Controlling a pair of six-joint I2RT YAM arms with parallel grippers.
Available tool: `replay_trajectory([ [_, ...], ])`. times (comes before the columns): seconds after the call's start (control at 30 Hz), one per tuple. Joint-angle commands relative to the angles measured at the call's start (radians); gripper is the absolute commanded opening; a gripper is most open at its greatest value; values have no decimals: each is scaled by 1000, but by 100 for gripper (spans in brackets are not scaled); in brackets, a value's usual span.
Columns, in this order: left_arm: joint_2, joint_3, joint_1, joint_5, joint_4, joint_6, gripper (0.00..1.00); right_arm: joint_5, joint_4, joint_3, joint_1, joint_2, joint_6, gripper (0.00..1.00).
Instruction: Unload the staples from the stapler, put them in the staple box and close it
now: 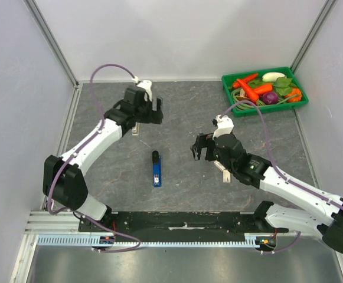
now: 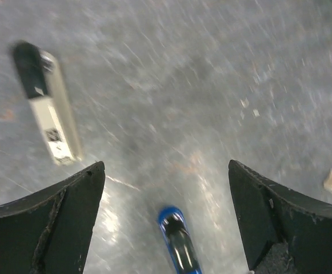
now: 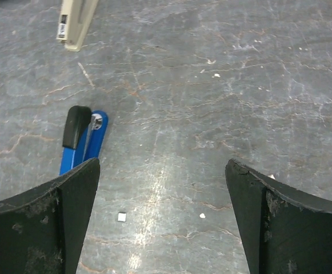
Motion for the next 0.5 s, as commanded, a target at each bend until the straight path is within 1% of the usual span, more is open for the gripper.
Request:
replay_trajectory([
  [0.0, -78, -108, -165, -132, -10, -46, 95, 38, -19, 36, -45, 35, 61, 98],
  [0.03, -90, -131, -195, -175, -10, -61, 95, 29, -19, 35, -53, 43, 61, 98],
  [0.1, -113, -174, -234, -201, -13, -98, 95, 9, -22, 35, -62, 51, 56, 98],
  [0.33, -152, -356, -277, -312, 14, -228, 96, -23, -21, 21, -62, 32, 27, 98],
  [0.47, -146, -407, -279, -297, 36, -256, 96, -46, -22, 13, -62, 32, 25, 98],
])
